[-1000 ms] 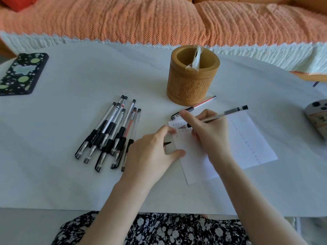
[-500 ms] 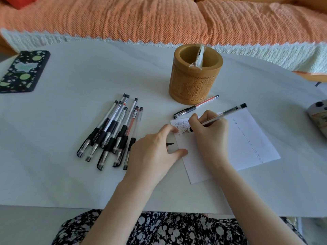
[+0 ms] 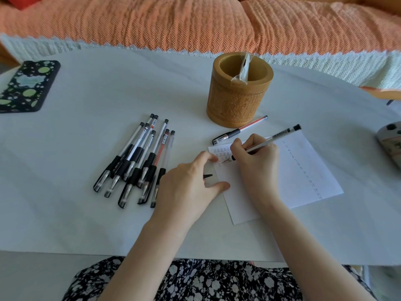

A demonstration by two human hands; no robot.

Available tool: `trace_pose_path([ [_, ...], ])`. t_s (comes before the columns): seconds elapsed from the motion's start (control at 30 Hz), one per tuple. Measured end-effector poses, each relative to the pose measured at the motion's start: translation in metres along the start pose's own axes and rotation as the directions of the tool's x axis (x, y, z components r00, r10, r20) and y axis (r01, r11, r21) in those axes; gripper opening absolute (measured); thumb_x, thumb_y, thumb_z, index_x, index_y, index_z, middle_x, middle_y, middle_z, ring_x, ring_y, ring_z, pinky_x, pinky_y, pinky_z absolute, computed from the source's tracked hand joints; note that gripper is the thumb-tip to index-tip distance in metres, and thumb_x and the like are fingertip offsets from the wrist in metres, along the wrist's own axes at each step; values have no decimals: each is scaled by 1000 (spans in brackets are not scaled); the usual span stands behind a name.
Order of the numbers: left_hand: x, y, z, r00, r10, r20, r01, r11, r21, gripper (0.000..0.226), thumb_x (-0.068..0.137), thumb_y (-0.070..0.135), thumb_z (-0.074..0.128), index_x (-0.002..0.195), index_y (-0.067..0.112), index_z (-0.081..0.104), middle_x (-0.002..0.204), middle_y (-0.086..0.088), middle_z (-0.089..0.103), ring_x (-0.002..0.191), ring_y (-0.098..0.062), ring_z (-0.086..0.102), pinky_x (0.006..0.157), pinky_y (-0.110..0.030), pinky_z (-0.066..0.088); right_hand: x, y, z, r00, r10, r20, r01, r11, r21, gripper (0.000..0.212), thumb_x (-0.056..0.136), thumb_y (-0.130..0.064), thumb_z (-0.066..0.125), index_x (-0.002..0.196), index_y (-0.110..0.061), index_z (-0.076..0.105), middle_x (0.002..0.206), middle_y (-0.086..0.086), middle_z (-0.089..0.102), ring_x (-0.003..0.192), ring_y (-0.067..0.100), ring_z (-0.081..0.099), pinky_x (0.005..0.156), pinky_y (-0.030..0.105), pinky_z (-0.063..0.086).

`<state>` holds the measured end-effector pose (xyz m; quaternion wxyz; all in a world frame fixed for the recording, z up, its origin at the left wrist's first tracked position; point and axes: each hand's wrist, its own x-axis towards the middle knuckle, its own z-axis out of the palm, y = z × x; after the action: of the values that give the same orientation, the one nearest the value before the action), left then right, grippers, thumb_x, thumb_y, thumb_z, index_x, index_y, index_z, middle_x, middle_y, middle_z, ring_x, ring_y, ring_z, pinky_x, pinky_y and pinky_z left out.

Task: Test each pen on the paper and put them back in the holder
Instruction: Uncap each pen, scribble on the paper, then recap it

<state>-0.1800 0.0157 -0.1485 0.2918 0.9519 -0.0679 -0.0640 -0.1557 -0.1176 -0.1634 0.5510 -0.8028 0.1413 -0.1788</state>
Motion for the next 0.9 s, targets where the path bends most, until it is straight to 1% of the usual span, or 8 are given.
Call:
trace_pose_path([
  [0.17, 0, -1, 0, 1000, 5, -4, -5, 1000, 2, 48, 72, 60, 64, 113, 42, 47, 84, 8, 62, 86, -9, 65, 70, -28, 49, 0, 1, -1, 1000, -13, -19, 13, 1000, -4, 35, 82, -8, 59, 56, -11, 36, 48, -2, 28, 48, 10, 25, 43, 19, 20],
  [0.4, 0, -1, 0, 1000, 4, 0, -4, 1000, 3, 48, 72, 61, 64, 113, 42, 47, 85, 9, 62, 87, -8, 65, 70, -27, 50, 0, 0, 0, 1000, -14, -16, 14, 1000, -7, 35, 81, -8, 59, 56, -11, 36, 50, 3, 32, 48, 9, 24, 43, 19, 20],
  [0.5, 0, -1, 0, 1000, 7, -1, -7, 1000, 10, 48, 72, 61, 64, 113, 42, 47, 83, 9, 61, 86, -8, 65, 68, -27, 48, 0, 0, -1, 1000, -4, -12, 4, 1000, 11, 36, 81, -7, 59, 55, -12, 35, 49, 1, 30, 47, 9, 24, 42, 18, 19],
  [0.63, 1, -1, 0, 1000, 2, -2, -2, 1000, 6, 48, 72, 61, 64, 113, 43, 47, 83, 9, 62, 85, -8, 65, 68, -27, 48, 1, 1, -1, 1000, 14, -11, -14, 1000, 27, 32, 82, -9, 59, 57, -9, 39, 54, 10, 38, 49, 9, 27, 44, 18, 22],
  [0.77, 0, 0, 0, 1000, 2, 1, -2, 1000, 5, 47, 72, 60, 65, 112, 42, 47, 81, 9, 61, 85, -8, 65, 67, -26, 48, 0, 0, -1, 1000, 11, -2, -11, 1000, 15, 33, 82, -9, 60, 57, -10, 38, 51, 6, 35, 46, 9, 26, 42, 17, 21],
  [0.9, 0, 0, 0, 1000, -5, 1, 5, 1000, -10, 47, 72, 59, 66, 111, 42, 48, 85, 8, 63, 86, -8, 65, 72, -28, 50, 0, 0, -1, 1000, 9, 7, -9, 1000, 15, 36, 81, -8, 60, 55, -12, 35, 52, 6, 34, 46, 9, 24, 41, 17, 20],
])
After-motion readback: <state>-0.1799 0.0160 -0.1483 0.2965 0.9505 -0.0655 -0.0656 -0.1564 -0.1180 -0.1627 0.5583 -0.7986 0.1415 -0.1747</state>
